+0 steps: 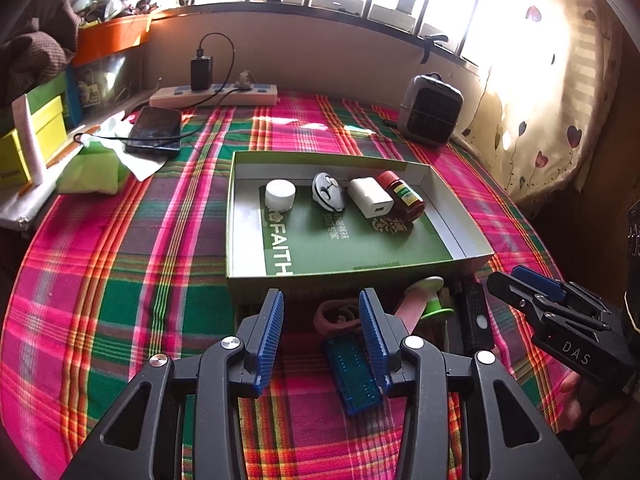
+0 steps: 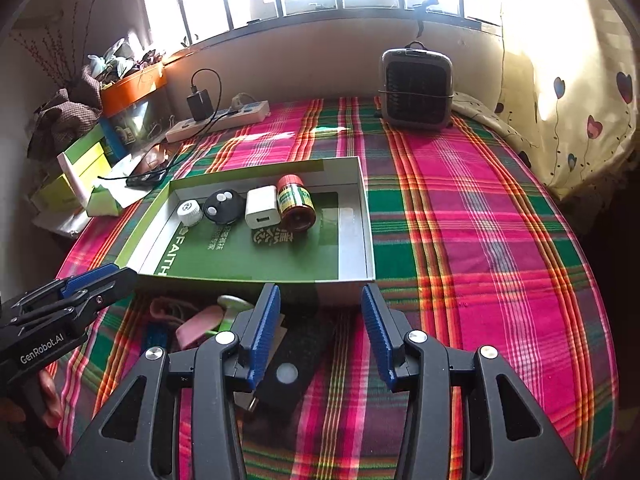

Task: Organize rigid objects
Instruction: 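Withdraw both tools from the box toward the remaining items, then grasp the black rectangular remote with the right tool while the left tool reaches the blue USB stick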

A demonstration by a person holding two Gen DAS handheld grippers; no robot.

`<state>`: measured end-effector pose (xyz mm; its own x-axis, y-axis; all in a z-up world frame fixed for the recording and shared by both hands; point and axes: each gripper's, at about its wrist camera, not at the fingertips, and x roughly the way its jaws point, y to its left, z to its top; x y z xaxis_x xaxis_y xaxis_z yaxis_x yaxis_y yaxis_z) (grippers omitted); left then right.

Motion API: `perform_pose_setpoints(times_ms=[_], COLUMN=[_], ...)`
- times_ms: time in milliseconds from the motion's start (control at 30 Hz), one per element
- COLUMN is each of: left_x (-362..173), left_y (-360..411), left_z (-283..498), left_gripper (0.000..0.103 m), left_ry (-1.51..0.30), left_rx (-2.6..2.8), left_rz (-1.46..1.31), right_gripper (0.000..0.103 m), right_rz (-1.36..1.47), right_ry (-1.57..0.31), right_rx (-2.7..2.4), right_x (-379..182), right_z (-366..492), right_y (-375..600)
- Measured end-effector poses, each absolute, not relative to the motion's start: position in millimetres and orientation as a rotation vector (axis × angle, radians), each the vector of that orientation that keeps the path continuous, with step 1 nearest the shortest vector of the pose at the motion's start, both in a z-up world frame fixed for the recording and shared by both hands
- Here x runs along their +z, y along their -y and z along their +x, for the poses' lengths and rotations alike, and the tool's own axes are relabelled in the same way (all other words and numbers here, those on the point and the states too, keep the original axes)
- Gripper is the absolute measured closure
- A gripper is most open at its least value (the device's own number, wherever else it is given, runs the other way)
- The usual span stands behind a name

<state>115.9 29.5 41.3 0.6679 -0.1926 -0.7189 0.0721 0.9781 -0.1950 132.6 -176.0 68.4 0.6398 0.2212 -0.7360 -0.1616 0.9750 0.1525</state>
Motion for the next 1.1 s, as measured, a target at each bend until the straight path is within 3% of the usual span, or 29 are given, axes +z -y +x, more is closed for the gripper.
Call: perform_pose_setpoints(times_ms=[1000, 1100], left_x=[14.5, 14.3], left_y=[-34.9, -32.4], left_z=[93.6, 93.6], left_gripper=[0.063, 0.063], left_ry=[-0.894, -0.897], left_rx=[-0.177, -0.176], left_rz=[-0.204, -0.200], right_gripper=[0.054, 0.062], right_rz=[0.077, 0.072], right_ry=[-0.921, -0.915], right_rx=[0.201, 0.202], right_x=[35.4, 35.7], right_z=[122.9, 121.6], right_y=[168.6, 169.8])
